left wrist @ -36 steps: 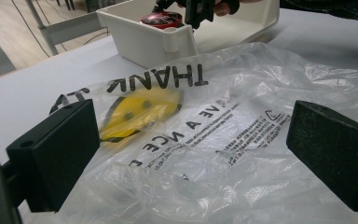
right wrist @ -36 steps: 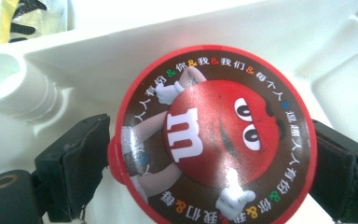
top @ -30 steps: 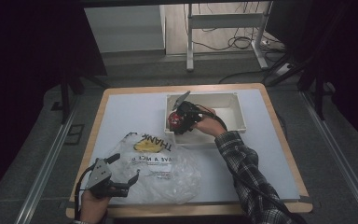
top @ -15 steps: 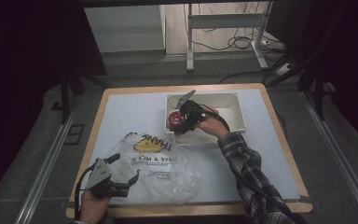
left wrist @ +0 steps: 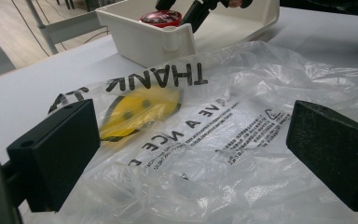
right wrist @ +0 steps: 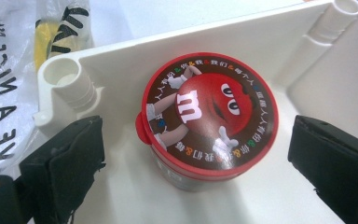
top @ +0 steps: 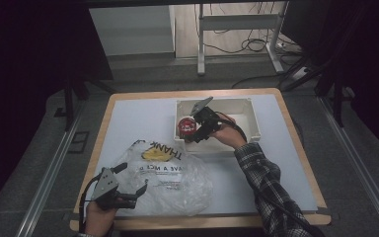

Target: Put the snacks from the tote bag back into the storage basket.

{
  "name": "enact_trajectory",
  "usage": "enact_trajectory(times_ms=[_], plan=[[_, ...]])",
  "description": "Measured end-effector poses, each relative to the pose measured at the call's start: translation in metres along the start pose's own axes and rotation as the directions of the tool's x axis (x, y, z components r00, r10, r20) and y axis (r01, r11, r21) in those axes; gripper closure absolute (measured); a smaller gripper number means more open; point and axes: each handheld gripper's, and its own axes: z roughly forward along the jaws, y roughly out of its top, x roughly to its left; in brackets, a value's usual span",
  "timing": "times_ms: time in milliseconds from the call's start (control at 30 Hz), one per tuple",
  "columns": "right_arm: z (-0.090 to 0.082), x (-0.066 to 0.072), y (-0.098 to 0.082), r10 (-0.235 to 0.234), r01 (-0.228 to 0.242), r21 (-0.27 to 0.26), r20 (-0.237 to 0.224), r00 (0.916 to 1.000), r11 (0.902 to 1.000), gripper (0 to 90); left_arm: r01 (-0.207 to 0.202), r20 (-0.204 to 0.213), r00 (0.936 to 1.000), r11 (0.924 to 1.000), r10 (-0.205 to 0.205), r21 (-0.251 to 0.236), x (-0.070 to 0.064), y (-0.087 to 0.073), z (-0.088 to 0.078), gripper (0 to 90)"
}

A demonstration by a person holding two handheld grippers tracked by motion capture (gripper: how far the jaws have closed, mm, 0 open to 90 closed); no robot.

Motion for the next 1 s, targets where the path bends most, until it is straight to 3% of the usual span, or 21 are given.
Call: enact_trajectory(times_ms=[1000], plan=[[-0.020,0.011,-0.018,0.020,-0.018,-0.051,0.044,0.9988,0.9986,4.0,-0.004,0.000,1.0000,1.0000,0.004,0.006,-0.001,0.000,0.001,2.6]])
